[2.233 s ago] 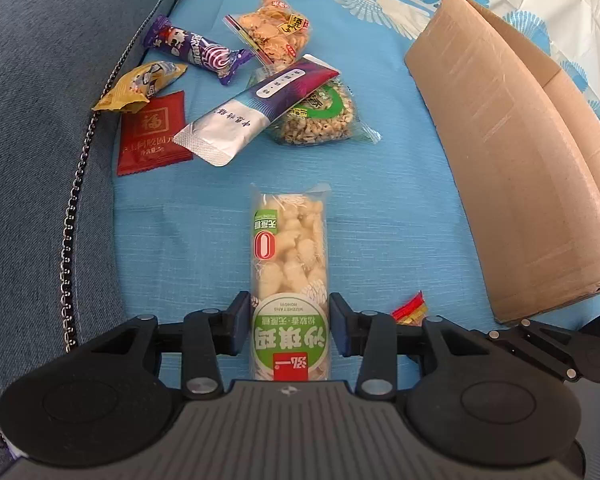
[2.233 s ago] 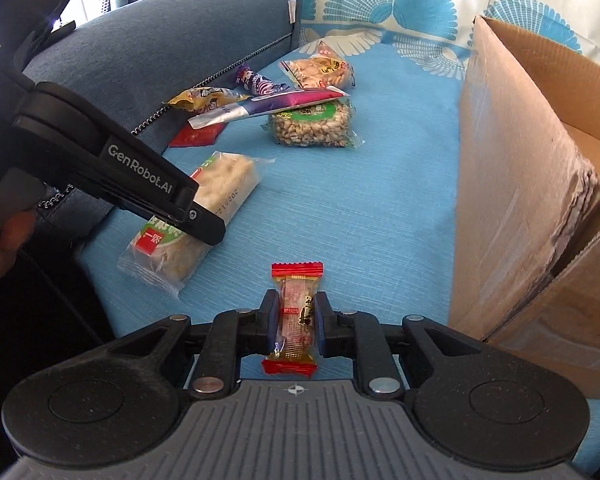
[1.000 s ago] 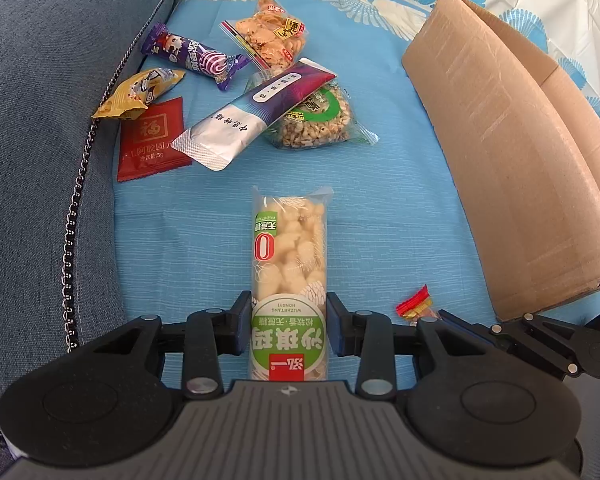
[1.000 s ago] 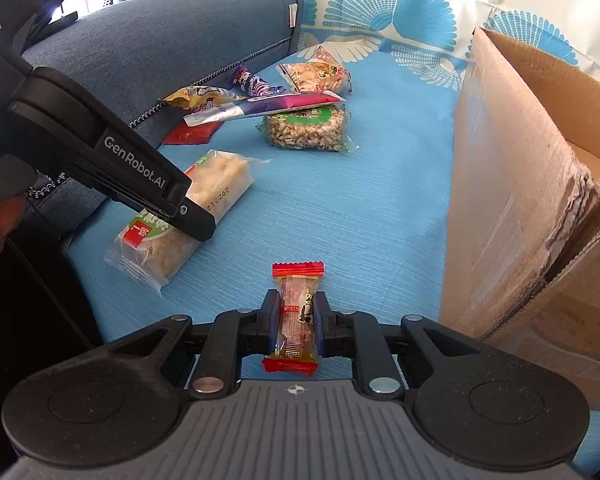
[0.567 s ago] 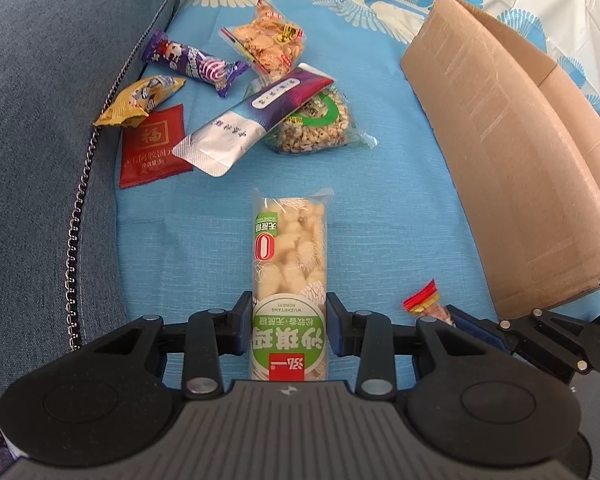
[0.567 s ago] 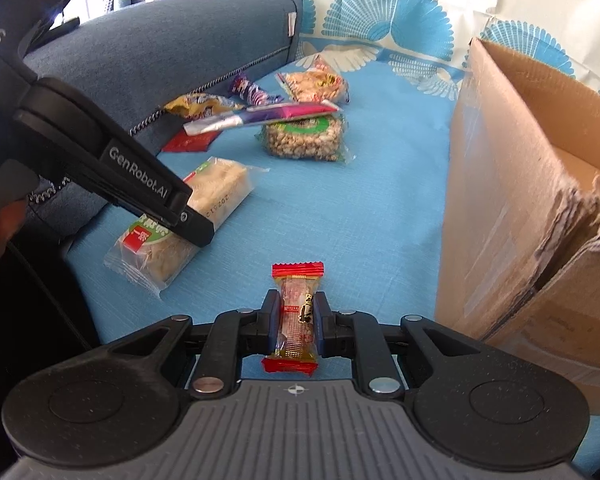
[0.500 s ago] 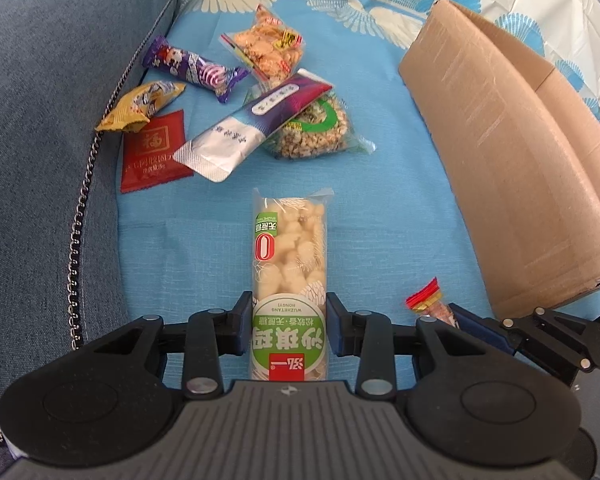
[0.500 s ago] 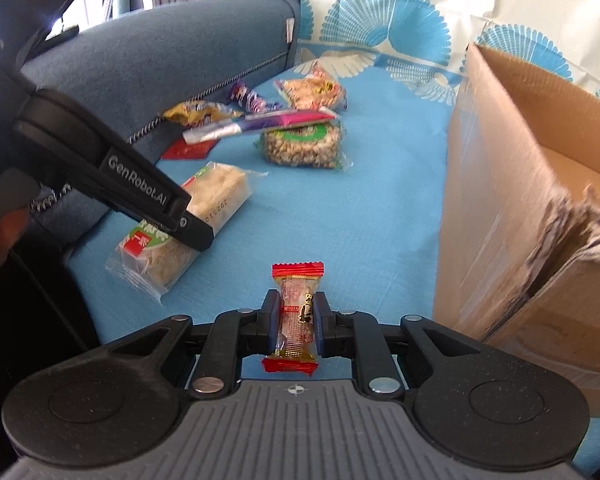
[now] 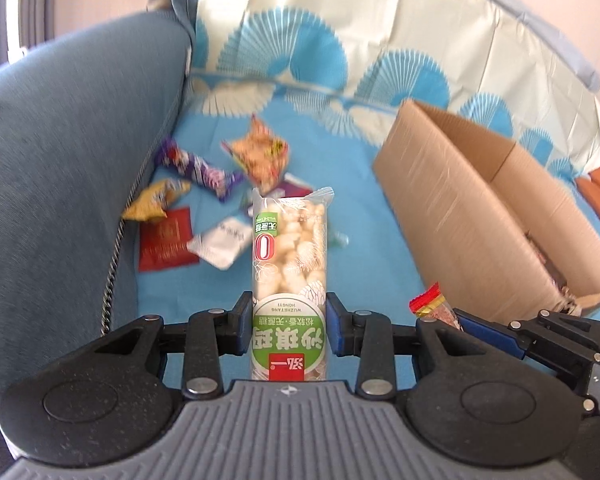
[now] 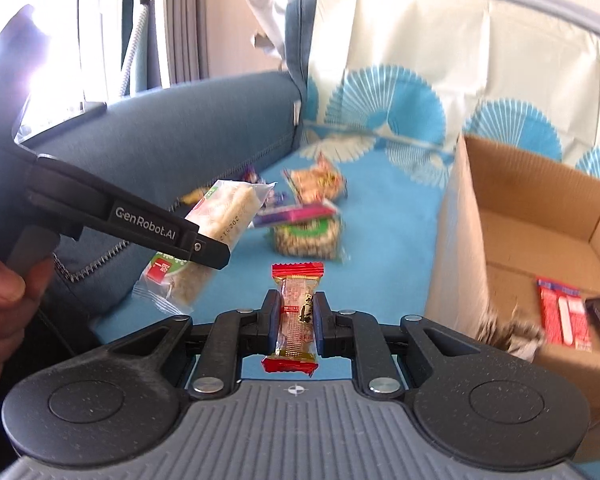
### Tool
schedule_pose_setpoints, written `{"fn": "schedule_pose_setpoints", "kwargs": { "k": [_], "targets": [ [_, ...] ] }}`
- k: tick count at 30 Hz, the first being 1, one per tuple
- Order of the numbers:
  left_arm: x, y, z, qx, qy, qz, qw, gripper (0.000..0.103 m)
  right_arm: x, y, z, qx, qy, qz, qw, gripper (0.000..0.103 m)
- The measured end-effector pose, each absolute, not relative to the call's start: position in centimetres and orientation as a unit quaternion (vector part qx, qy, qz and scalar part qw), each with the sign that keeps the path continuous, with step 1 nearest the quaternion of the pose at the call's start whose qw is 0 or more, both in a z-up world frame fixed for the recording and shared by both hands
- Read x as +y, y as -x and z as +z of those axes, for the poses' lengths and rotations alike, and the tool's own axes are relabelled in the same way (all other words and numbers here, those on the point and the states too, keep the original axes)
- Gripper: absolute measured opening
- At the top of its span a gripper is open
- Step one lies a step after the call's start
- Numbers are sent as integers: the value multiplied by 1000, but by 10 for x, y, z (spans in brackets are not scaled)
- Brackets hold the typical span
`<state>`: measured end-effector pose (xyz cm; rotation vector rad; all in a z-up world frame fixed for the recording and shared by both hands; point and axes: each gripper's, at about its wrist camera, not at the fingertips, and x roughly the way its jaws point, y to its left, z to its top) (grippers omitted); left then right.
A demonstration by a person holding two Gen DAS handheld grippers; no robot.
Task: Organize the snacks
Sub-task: 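Carry both snacks over the cardboard box and open both tools to release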
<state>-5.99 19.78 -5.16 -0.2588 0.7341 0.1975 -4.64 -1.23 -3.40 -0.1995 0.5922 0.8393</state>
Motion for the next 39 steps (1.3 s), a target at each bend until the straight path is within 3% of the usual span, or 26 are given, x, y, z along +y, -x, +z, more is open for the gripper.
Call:
{"fn": "schedule_pose_setpoints", "kwargs": {
  "k": [25, 39],
  "targets": [
    [174, 73, -20, 300, 83, 146, 939, 40, -56, 22, 17, 192, -4, 414, 890, 18],
    [84, 11, 37, 251, 72, 61, 963, 40, -126, -31, 28, 162, -99, 255, 948, 18]
  ]
}}
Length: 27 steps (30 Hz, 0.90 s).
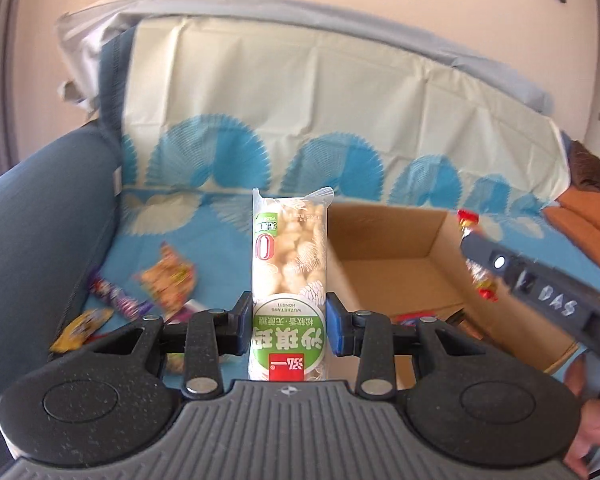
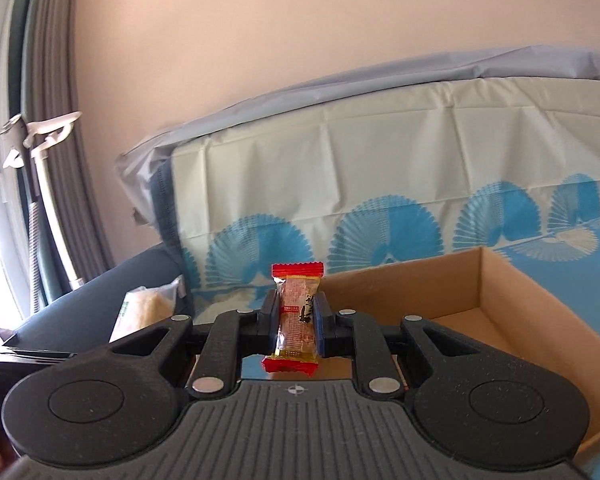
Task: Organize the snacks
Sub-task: 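Carry both snacks over the cardboard box and open both tools to release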
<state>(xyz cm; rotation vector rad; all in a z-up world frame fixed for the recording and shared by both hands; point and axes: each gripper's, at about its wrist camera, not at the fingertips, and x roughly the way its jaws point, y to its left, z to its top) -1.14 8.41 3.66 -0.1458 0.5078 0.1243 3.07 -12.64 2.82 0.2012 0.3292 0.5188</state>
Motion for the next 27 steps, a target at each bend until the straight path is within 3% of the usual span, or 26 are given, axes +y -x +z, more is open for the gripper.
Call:
{"fn": "schedule_pose_setpoints", "kwargs": {
  "k": [12, 27],
  "targets": [
    [8, -45, 69, 223, 68, -20, 972, 40, -172, -63, 13, 172, -145, 119, 967, 18],
    [-17, -63, 78, 221, 55, -47, 973, 40, -177, -59, 11, 160, -143, 99, 972, 18]
  ]
}}
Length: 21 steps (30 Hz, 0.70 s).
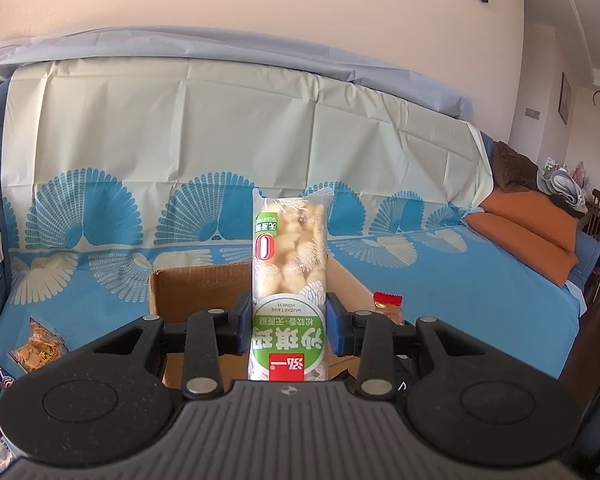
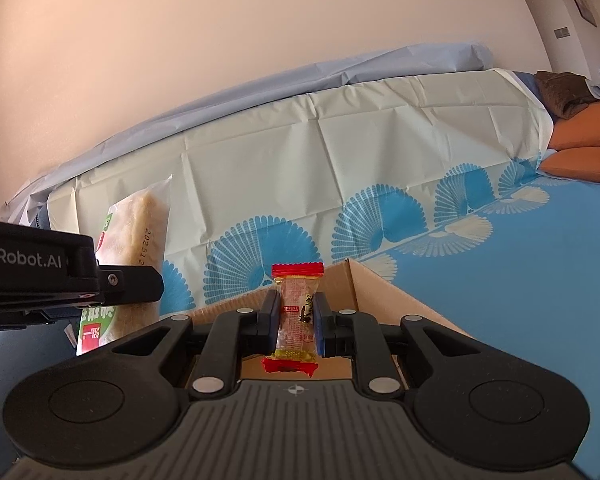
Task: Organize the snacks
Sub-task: 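Carry both snacks over the cardboard box and open both tools to release, then move both tools back toward the remaining snacks on the sofa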
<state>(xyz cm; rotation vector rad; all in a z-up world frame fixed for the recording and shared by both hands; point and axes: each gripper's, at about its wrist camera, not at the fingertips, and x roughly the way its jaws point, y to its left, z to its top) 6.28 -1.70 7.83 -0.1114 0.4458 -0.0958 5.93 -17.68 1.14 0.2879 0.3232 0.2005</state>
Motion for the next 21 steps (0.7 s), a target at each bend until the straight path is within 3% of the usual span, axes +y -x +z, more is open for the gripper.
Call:
{"fn": "schedule_pose_setpoints", "kwargs": {
  "k": [5, 7, 16, 19, 21],
  "targets": [
    [-15, -64, 79, 228, 59, -39, 971, 44, -171, -58, 12, 161, -125, 79, 976, 23],
    [-13, -64, 78, 235, 58, -36, 970, 49, -170, -59, 9, 168, -115, 63, 977, 53],
    [-5, -28, 67, 208, 10, -23, 978, 49, -165, -59, 1, 181, -96, 46, 978, 58],
    [8, -5, 59, 198, -7, -8, 980, 42, -159, -55, 0, 178, -81, 48, 980, 58],
    [27, 5, 54, 202, 3, 1, 979, 31, -154, -51, -1, 173, -70, 52, 981, 58]
  ]
}}
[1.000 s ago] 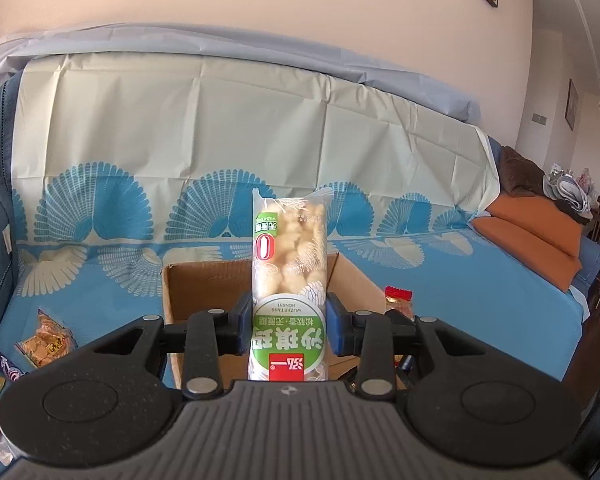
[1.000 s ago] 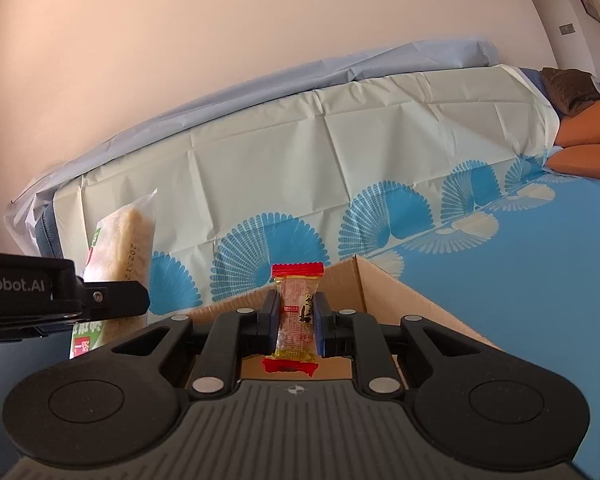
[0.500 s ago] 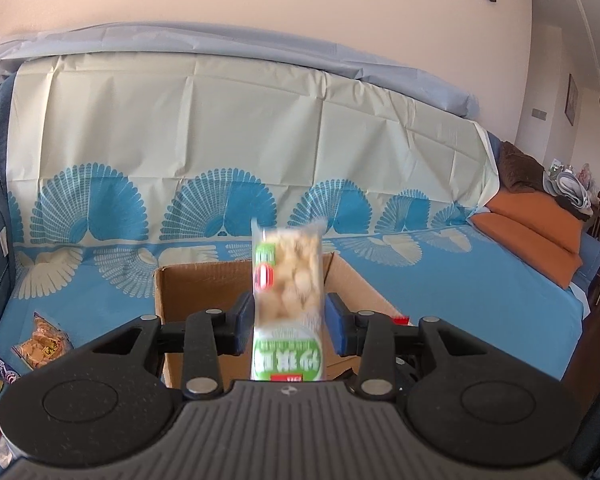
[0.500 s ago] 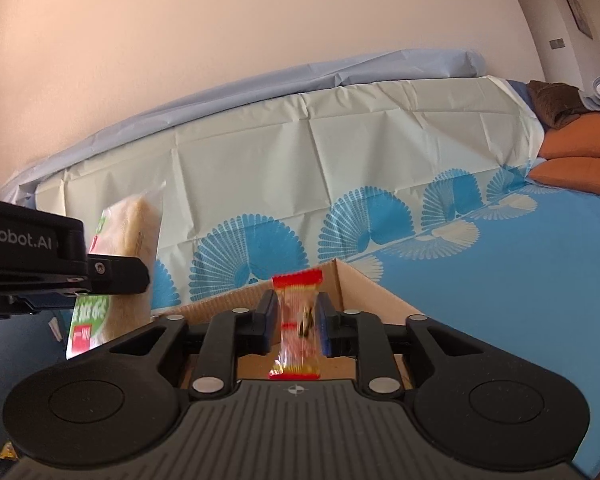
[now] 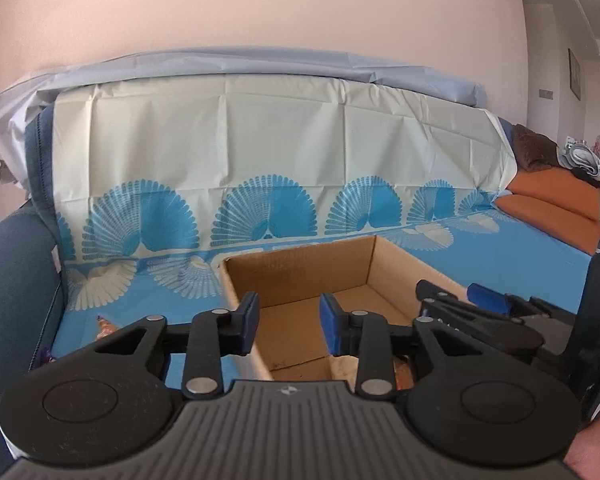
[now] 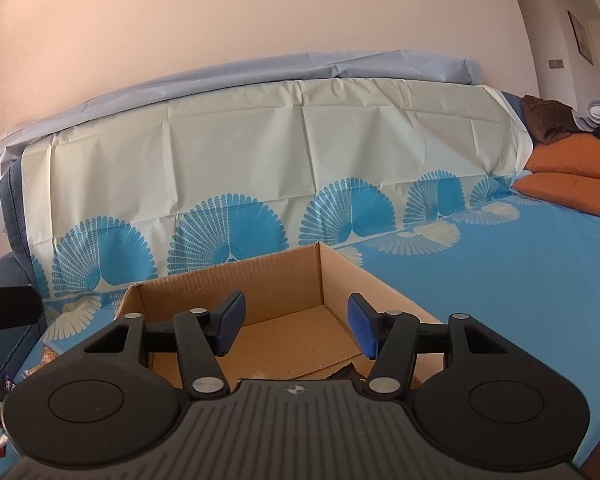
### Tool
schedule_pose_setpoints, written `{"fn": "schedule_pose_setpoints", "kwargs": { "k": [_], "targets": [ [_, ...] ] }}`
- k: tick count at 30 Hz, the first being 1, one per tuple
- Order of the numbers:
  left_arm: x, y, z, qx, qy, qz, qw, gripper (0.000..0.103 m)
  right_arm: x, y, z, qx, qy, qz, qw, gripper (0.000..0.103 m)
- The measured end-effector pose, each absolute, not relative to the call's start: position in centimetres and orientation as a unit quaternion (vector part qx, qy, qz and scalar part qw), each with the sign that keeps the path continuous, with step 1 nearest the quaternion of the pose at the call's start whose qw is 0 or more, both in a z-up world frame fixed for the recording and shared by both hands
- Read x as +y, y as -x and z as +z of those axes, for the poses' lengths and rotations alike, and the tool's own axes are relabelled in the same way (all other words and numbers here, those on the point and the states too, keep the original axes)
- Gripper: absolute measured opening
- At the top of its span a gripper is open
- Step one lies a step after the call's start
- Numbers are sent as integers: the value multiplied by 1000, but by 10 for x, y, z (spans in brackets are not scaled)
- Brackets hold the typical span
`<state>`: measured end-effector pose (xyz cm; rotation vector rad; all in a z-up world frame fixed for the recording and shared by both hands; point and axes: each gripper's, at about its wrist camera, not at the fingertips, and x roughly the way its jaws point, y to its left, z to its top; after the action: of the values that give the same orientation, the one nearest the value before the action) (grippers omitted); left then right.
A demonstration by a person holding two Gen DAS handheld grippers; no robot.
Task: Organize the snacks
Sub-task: 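Move both tools back toward the remaining snacks on the sofa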
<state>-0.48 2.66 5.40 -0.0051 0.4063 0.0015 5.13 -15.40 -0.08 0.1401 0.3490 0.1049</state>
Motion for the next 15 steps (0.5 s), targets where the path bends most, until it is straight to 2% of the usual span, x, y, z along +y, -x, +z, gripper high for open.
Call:
{"fn": "schedule_pose_setpoints", "kwargs": {
  "k": [3, 6, 8, 10, 13, 15],
  "targets": [
    [59, 14, 47, 208, 12, 20, 978, 25, -146, -43, -1, 164, -54, 63, 983, 58],
    [97, 21, 36, 205, 1, 53, 977, 25, -137, -33, -2, 153, -36, 80, 984, 58],
    [123, 24, 23, 203, -24, 87, 975, 25, -131, -27, -2, 146, -24, 95, 984, 52],
    [151, 29, 2, 218, -30, 122, 968, 25, -126, -20, -2, 135, -14, 101, 986, 36],
    [195, 42, -41, 269, 26, 173, 947, 25, -119, -11, -2, 120, -1, 108, 987, 30],
    [218, 46, -40, 267, 87, 186, 941, 24, -113, -6, -3, 117, 10, 112, 987, 30]
  ]
}}
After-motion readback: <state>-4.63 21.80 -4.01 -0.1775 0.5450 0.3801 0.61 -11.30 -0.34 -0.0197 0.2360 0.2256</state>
